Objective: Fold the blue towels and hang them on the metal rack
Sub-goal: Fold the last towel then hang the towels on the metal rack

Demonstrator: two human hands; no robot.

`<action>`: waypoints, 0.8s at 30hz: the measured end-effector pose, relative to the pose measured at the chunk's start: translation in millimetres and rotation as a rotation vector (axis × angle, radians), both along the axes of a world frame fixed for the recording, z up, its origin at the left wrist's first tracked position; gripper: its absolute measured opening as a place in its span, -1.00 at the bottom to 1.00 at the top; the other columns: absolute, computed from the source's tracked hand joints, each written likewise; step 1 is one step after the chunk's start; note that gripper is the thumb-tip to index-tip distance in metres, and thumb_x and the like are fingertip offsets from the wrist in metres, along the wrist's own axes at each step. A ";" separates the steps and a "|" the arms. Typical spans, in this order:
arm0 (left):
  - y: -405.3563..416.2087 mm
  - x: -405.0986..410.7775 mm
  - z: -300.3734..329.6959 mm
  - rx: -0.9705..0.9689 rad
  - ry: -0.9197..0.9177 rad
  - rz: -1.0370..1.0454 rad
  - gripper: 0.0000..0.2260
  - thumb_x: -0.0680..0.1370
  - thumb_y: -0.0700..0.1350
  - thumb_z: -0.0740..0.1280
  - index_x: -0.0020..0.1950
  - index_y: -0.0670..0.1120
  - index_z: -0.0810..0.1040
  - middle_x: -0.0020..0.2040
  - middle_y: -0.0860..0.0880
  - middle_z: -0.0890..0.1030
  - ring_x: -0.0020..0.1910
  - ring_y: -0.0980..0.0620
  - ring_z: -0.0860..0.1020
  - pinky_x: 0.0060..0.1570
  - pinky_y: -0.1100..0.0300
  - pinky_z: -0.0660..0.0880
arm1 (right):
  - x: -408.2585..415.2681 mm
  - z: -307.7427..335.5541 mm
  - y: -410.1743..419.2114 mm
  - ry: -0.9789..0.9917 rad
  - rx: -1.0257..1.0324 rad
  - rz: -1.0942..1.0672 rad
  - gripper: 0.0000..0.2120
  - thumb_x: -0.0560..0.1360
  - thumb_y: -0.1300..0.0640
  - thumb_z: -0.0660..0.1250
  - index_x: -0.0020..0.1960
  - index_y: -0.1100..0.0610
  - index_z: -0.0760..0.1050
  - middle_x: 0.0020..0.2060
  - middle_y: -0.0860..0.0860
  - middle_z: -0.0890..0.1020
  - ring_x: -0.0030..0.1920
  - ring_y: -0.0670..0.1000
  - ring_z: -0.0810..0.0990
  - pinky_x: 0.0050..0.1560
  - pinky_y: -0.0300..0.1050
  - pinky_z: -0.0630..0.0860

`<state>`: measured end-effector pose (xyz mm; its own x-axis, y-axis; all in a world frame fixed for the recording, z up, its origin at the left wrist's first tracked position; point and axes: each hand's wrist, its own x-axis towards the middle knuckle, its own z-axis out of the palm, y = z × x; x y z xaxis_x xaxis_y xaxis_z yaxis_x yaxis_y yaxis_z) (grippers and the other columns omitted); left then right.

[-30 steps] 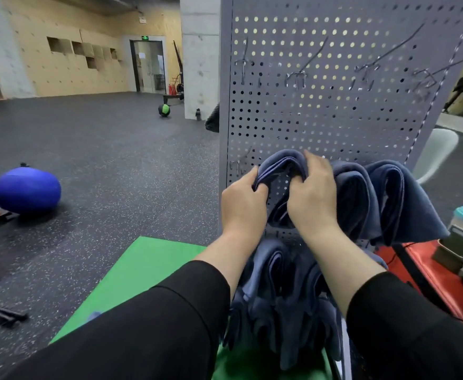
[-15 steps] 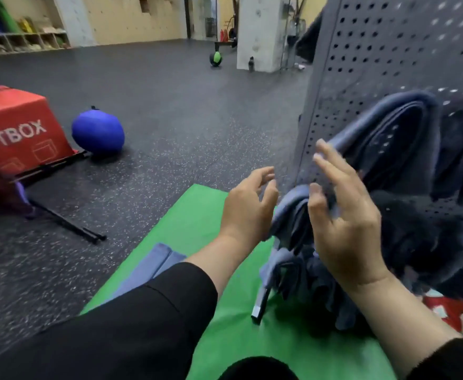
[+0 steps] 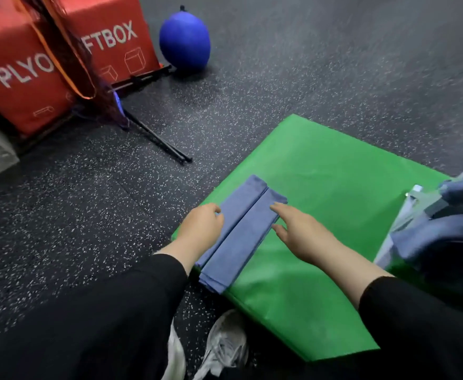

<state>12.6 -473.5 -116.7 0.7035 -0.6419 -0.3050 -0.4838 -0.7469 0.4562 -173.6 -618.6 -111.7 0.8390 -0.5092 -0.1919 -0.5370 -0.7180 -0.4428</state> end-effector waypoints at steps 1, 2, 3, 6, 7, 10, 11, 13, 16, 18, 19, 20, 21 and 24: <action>2.7 5.0 -13.3 0.031 0.013 -0.008 -0.68 0.64 -0.10 0.19 0.35 -0.07 0.56 0.18 -0.18 0.67 0.17 -0.21 0.58 0.11 0.04 0.50 | 10.0 -15.6 0.5 0.042 -0.002 0.030 -0.51 0.66 0.03 0.20 0.57 0.05 0.25 0.58 -0.02 0.28 0.53 0.02 0.30 0.49 -0.05 0.26; 3.4 7.4 -25.5 0.052 0.019 -0.022 -0.69 0.63 -0.11 0.19 0.33 -0.08 0.57 0.18 -0.19 0.66 0.17 -0.21 0.59 0.10 0.04 0.51 | 17.3 -30.2 1.2 0.090 -0.009 0.055 -0.51 0.67 0.03 0.19 0.57 0.04 0.24 0.58 -0.02 0.26 0.54 0.03 0.30 0.49 0.00 0.28; 1.9 8.0 -38.1 0.067 0.022 -0.045 -0.70 0.63 -0.12 0.18 0.29 -0.11 0.58 0.17 -0.20 0.66 0.15 -0.23 0.59 0.08 0.03 0.52 | 22.7 -43.5 2.0 0.139 -0.017 0.078 -0.51 0.67 0.03 0.17 0.58 0.03 0.22 0.59 -0.02 0.23 0.54 0.03 0.29 0.48 0.02 0.30; -5.5 -1.9 -69.5 0.092 0.024 -0.126 -0.81 0.63 -0.14 0.20 0.06 -0.22 0.54 0.09 -0.28 0.64 0.10 -0.30 0.57 -0.12 0.03 0.40 | 28.2 -75.8 6.7 0.299 -0.011 0.147 -0.47 0.68 0.09 0.11 0.63 0.03 0.10 0.63 -0.02 0.09 0.60 0.02 0.15 0.51 0.07 0.26; -8.3 -6.7 -77.0 0.098 0.012 -0.143 -0.82 0.63 -0.14 0.20 0.03 -0.23 0.53 0.07 -0.29 0.63 0.10 -0.31 0.56 -0.14 0.01 0.34 | 27.9 -85.3 8.1 0.348 -0.009 0.175 -0.46 0.69 0.11 0.09 0.64 0.01 0.06 0.64 -0.04 0.04 0.62 0.02 0.08 0.53 0.12 0.22; -14.4 -21.3 -95.7 0.123 -0.026 -0.174 -0.82 0.66 -0.16 0.19 0.06 -0.23 0.53 0.09 -0.29 0.62 0.12 -0.32 0.56 -0.05 -0.06 0.41 | 27.7 -104.4 10.2 0.443 -0.001 0.238 -0.44 0.69 0.15 0.03 0.65 -0.02 -0.02 0.64 -0.08 -0.06 0.63 0.01 -0.04 0.55 0.23 0.13; -15.8 -25.2 -101.7 0.133 -0.042 -0.179 -0.82 0.67 -0.17 0.19 0.08 -0.22 0.54 0.11 -0.27 0.63 0.14 -0.30 0.56 -0.01 -0.06 0.43 | 27.1 -108.9 10.8 0.455 0.000 0.246 -0.43 0.68 0.16 0.03 0.65 -0.03 -0.03 0.64 -0.08 -0.07 0.63 0.01 -0.04 0.55 0.23 0.12; -18.6 -30.4 -111.6 0.152 -0.062 -0.146 -0.85 0.66 -0.20 0.20 0.10 -0.19 0.55 0.12 -0.23 0.64 0.16 -0.28 0.57 0.02 -0.05 0.44 | 25.8 -114.8 10.8 0.455 -0.004 0.253 -0.42 0.67 0.18 0.02 0.65 -0.03 -0.05 0.64 -0.08 -0.09 0.63 0.01 -0.04 0.55 0.24 0.13; -26.8 -33.4 -120.9 0.149 -0.061 -0.078 -0.85 0.64 -0.20 0.21 0.17 -0.16 0.52 0.16 -0.21 0.63 0.20 -0.27 0.56 0.07 -0.06 0.46 | 24.0 -116.8 9.2 0.435 0.008 0.248 -0.42 0.68 0.18 0.01 0.65 -0.03 -0.04 0.64 -0.09 -0.08 0.63 0.01 -0.03 0.54 0.24 0.15; -33.5 -33.1 -121.2 0.151 -0.038 -0.015 -0.81 0.67 -0.15 0.20 0.24 -0.15 0.50 0.23 -0.20 0.60 0.26 -0.26 0.53 0.12 -0.07 0.46 | 22.6 -117.8 8.0 0.418 0.025 0.243 -0.43 0.68 0.17 0.00 0.65 -0.03 -0.04 0.64 -0.09 -0.07 0.63 0.01 -0.02 0.54 0.24 0.16; -36.6 -32.4 -120.8 0.149 -0.026 0.009 -0.78 0.68 -0.10 0.21 0.27 -0.15 0.50 0.26 -0.20 0.59 0.29 -0.25 0.52 0.16 -0.06 0.46 | 22.0 -118.9 7.3 0.401 0.036 0.235 -0.43 0.68 0.17 0.00 0.65 -0.03 -0.04 0.64 -0.09 -0.05 0.63 0.01 0.00 0.53 0.23 0.18; -39.0 -32.1 -119.8 0.151 -0.007 0.033 -0.74 0.69 -0.05 0.22 0.29 -0.16 0.50 0.28 -0.20 0.59 0.31 -0.25 0.51 0.19 -0.06 0.46 | 20.9 -120.4 6.7 0.377 0.049 0.221 -0.43 0.68 0.18 0.01 0.65 -0.03 -0.03 0.64 -0.08 -0.02 0.63 0.01 0.03 0.53 0.20 0.20; -41.3 -31.7 -119.5 0.153 0.020 0.054 -0.70 0.68 0.00 0.24 0.29 -0.17 0.51 0.29 -0.20 0.58 0.32 -0.25 0.51 0.21 -0.06 0.46 | 19.8 -122.4 5.8 0.351 0.064 0.204 -0.42 0.67 0.19 0.02 0.65 -0.03 -0.02 0.64 -0.07 0.02 0.62 0.00 0.06 0.52 0.17 0.23; -47.8 -31.4 -121.2 0.190 0.112 0.090 -0.62 0.63 0.08 0.29 0.27 -0.18 0.56 0.29 -0.20 0.59 0.31 -0.26 0.51 0.23 -0.07 0.49 | 17.3 -122.7 4.4 0.312 0.119 0.164 -0.40 0.64 0.22 0.04 0.64 -0.04 -0.01 0.63 -0.05 0.10 0.59 0.00 0.17 0.48 0.11 0.29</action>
<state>-18.9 -521.3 -237.9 0.7104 -0.5018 -0.4935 -0.3656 -0.8623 0.3505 -156.4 -614.2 -234.4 0.7991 -0.3315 -0.5016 -0.5417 -0.7588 -0.3616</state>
